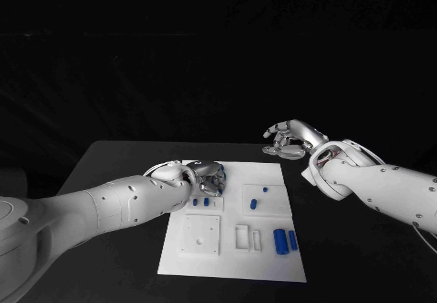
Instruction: Assemble the parts on the task board
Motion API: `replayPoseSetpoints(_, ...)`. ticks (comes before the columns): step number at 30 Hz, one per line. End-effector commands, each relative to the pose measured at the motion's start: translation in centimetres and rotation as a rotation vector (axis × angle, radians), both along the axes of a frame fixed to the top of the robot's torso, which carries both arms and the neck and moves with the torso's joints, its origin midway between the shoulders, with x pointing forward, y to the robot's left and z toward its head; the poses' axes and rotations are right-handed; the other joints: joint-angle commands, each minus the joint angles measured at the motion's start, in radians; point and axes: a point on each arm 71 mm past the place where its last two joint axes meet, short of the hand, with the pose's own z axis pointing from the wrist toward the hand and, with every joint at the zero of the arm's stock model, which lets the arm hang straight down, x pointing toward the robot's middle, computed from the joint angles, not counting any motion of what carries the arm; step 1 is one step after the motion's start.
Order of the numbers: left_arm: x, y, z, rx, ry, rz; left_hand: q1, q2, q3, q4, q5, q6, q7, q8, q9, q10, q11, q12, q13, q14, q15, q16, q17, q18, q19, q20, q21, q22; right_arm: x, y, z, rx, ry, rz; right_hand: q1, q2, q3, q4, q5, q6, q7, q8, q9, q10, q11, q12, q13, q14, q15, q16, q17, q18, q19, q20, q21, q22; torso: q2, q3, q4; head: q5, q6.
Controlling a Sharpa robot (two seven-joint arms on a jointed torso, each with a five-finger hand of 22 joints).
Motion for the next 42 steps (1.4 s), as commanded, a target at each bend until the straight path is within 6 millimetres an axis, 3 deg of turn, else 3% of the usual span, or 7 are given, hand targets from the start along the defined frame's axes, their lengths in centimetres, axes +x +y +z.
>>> replayPoseSetpoints(1, -0.1, 0.2, 0.1, -0.078, -0.014, 0.022, -0.001, 0.008, 0.006, -0.004, 0.007, 0.014, 0.003, 0.007, 0.007, 0.008, -0.001, -0.001, -0.001, 0.009, -0.002, 0.004, -0.002, 0.053, 0.009, -0.038, 0.008, 0.014, 0.0, 0.0, 0.0, 0.000, -0.005, 0.009, 0.007, -0.003, -0.001, -0.003, 0.004, 0.002, 0.008, 0.004, 0.000, -0.005, 0.006, -0.004, -0.002, 0.007, 0.000, -0.006, -0.002, 0.044, 0.003, 0.001, -0.004, 0.001, -0.001, 0.0003, 0.0005, 0.001, 0.003)
replayPoseSetpoints(16, -0.6, 2.2, 1.7, -0.252, -0.038, 0.073, -0.008, 0.004, 0.013, -0.011, 0.027, 0.024, -0.001, 0.008, 0.011, 0.026, -0.006, -0.010, -0.005, 0.029, -0.007, 0.005, -0.009, 0.056, 0.028, -0.047, 0.016, 0.011, -0.1, -0.2, 0.1, 0.000, -0.007, 0.005, 0.007, -0.004, -0.002, -0.003, 0.006, 0.001, 0.008, 0.004, 0.000, -0.005, 0.006, -0.005, -0.004, 0.007, 0.001, -0.007, -0.002, 0.044, 0.003, 0.001, -0.005, 0.002, -0.001, -0.0002, 0.0021, 0.004, 0.008)
replayPoseSetpoints(26, -0.9, 5.4, 1.3, -0.213, 0.010, 0.127, -0.009, 0.003, 0.014, -0.013, 0.028, 0.025, -0.001, 0.008, 0.011, 0.028, -0.006, -0.012, -0.006, 0.030, -0.008, 0.004, -0.010, 0.056, 0.029, -0.048, 0.017, 0.010, -0.1, -0.6, 0.1, -0.002, -0.006, -0.001, 0.006, -0.004, -0.003, -0.004, 0.007, 0.001, 0.009, 0.005, -0.001, -0.007, 0.007, -0.006, -0.008, 0.006, 0.001, -0.009, -0.002, 0.044, 0.003, 0.002, -0.007, 0.002, -0.001, -0.0011, 0.0032, 0.002, 0.011)
replayPoseSetpoints(32, -1.1, 5.7, 1.0, -0.199, 0.024, 0.127, -0.009, 0.002, 0.014, -0.013, 0.028, 0.026, -0.001, 0.008, 0.011, 0.029, -0.007, -0.012, -0.007, 0.031, -0.008, 0.004, -0.010, 0.056, 0.030, -0.048, 0.017, 0.010, -0.1, -0.6, 0.0, -0.002, -0.005, -0.001, 0.007, -0.004, -0.003, -0.005, 0.007, 0.001, 0.009, 0.005, -0.001, -0.007, 0.007, -0.006, -0.008, 0.006, 0.001, -0.010, -0.002, 0.044, 0.002, 0.002, -0.008, 0.002, 0.000, -0.0036, 0.0036, -0.001, 0.011)
replayPoseSetpoints(38, -1.4, 5.9, 0.7, -0.155, 0.052, 0.116, -0.009, 0.002, 0.015, -0.014, 0.029, 0.027, -0.002, 0.008, 0.011, 0.030, -0.007, -0.013, -0.007, 0.032, -0.008, 0.004, -0.011, 0.056, 0.030, -0.048, 0.017, 0.010, -0.1, -0.6, -0.1, -0.003, -0.003, -0.002, 0.007, -0.003, -0.003, -0.005, 0.007, 0.001, 0.009, 0.005, -0.001, -0.007, 0.007, -0.006, -0.009, 0.006, 0.001, -0.010, -0.002, 0.044, 0.003, 0.002, -0.008, 0.002, 0.001, -0.0031, 0.0004, 0.001, 0.008)
replayPoseSetpoints(42, -1.4, 6.4, 0.3, -0.133, 0.060, 0.124, -0.008, 0.002, 0.015, -0.015, 0.028, 0.027, -0.002, 0.008, 0.012, 0.031, -0.007, -0.013, -0.007, 0.032, -0.008, 0.004, -0.011, 0.056, 0.030, -0.048, 0.017, 0.010, -0.1, -0.7, -0.1, -0.003, -0.003, -0.002, 0.007, -0.003, -0.003, -0.005, 0.008, 0.001, 0.009, 0.005, -0.001, -0.007, 0.007, -0.006, -0.010, 0.006, 0.001, -0.010, -0.002, 0.044, 0.003, 0.002, -0.009, 0.002, 0.000, -0.0024, 0.0019, 0.002, 0.004)
